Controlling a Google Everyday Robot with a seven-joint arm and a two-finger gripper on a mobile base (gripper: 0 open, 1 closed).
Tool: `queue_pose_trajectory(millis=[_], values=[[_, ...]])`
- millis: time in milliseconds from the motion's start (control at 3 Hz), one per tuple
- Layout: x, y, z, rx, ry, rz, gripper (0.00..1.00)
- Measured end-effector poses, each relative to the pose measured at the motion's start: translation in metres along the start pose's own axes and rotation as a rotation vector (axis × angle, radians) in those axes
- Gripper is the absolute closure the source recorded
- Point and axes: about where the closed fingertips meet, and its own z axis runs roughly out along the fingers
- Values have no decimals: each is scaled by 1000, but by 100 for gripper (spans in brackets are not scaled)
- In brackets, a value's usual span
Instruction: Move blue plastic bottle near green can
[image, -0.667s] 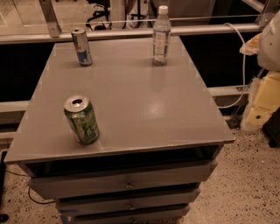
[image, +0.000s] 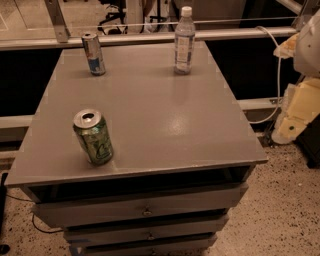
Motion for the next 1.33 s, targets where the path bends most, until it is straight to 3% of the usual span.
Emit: queue_pose_trajectory(millis=[333,1000,1333], values=[[-14,-32,13,51,-81,2,0],[-71,-140,74,140,-375,63,0],[-109,-184,105,129,-528,111,0]])
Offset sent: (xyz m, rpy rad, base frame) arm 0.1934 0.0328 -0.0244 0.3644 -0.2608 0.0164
